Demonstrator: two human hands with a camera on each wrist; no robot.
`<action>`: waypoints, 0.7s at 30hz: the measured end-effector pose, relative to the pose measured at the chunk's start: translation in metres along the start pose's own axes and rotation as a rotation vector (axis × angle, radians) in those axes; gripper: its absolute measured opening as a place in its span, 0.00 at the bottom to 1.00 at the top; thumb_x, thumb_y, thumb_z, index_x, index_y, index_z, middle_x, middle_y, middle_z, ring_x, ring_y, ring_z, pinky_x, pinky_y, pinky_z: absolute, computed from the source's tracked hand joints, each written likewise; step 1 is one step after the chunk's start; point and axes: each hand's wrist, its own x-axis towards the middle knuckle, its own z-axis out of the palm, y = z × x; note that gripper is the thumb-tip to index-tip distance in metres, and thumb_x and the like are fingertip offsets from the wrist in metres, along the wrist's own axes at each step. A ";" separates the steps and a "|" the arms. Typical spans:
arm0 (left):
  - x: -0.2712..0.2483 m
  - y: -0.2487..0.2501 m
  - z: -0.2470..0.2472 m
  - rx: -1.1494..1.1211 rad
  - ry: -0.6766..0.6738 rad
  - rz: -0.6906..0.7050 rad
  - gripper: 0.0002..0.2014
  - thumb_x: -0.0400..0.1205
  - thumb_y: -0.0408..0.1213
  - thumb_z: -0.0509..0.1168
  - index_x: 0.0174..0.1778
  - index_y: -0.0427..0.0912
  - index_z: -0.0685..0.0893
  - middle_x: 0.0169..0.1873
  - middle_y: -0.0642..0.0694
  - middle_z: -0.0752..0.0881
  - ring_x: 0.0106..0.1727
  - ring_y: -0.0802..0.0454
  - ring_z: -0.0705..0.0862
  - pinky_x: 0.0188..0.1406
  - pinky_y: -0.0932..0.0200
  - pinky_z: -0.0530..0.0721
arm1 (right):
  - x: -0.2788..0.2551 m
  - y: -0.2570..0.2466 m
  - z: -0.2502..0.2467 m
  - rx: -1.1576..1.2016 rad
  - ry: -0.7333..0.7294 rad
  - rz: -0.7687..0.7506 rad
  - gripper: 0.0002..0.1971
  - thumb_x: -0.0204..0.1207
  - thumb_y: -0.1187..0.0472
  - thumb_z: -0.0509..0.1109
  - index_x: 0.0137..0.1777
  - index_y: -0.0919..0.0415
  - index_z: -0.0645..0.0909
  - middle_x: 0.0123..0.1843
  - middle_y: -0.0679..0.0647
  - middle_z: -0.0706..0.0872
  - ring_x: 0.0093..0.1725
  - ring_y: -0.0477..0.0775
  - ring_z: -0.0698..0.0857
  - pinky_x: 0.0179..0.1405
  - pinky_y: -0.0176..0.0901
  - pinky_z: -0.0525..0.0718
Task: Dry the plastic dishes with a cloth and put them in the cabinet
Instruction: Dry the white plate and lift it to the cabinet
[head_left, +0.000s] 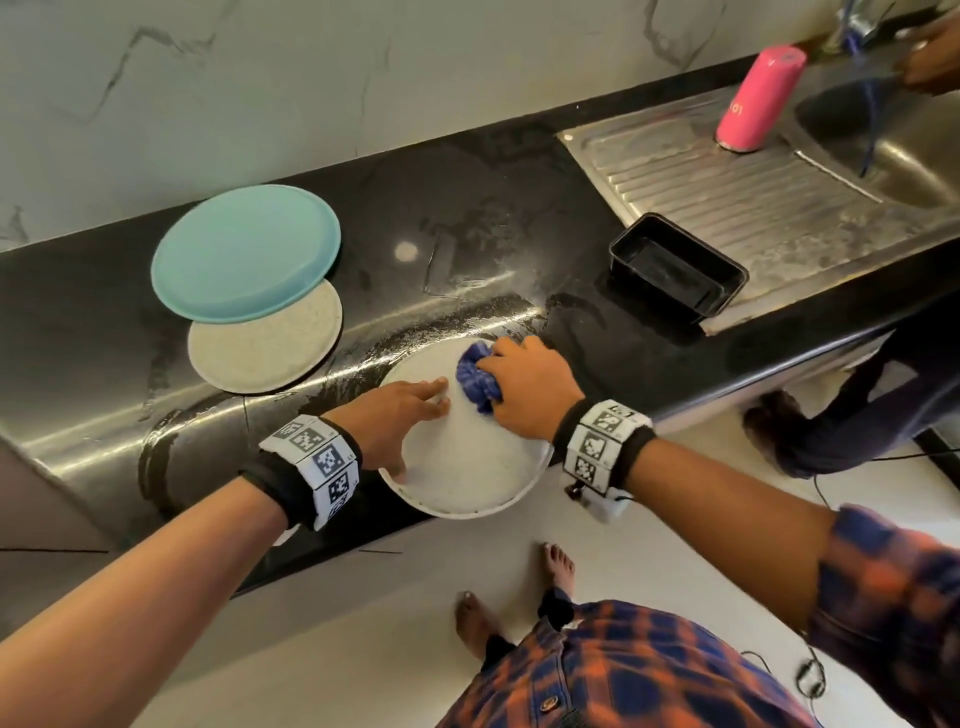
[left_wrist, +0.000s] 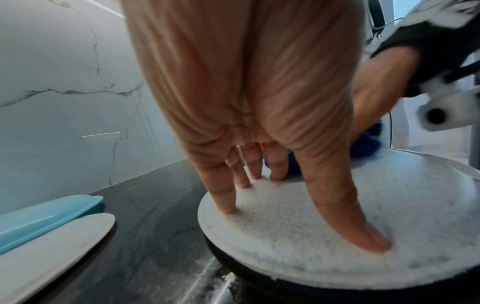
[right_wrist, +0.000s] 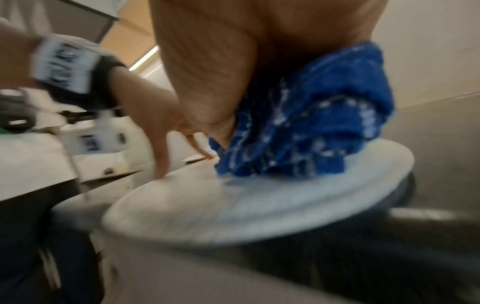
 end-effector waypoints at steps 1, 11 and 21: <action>0.000 0.001 -0.002 0.001 -0.001 0.000 0.52 0.69 0.43 0.82 0.86 0.52 0.60 0.88 0.52 0.49 0.84 0.49 0.60 0.79 0.59 0.60 | -0.003 -0.010 0.003 -0.007 0.005 -0.016 0.23 0.75 0.47 0.70 0.70 0.51 0.78 0.64 0.52 0.79 0.61 0.60 0.76 0.54 0.52 0.80; 0.001 -0.001 0.008 -0.065 0.016 -0.020 0.53 0.69 0.42 0.82 0.87 0.52 0.57 0.87 0.55 0.47 0.86 0.51 0.55 0.83 0.56 0.54 | -0.054 0.018 -0.001 0.058 -0.047 -0.048 0.17 0.71 0.48 0.67 0.60 0.48 0.83 0.54 0.47 0.79 0.51 0.54 0.77 0.42 0.45 0.81; 0.005 -0.003 0.011 -0.057 0.004 -0.038 0.55 0.68 0.45 0.83 0.87 0.52 0.56 0.87 0.54 0.46 0.86 0.50 0.56 0.84 0.49 0.59 | -0.063 0.011 0.007 0.027 -0.171 -0.265 0.24 0.69 0.48 0.70 0.68 0.47 0.81 0.63 0.47 0.78 0.54 0.56 0.78 0.49 0.51 0.82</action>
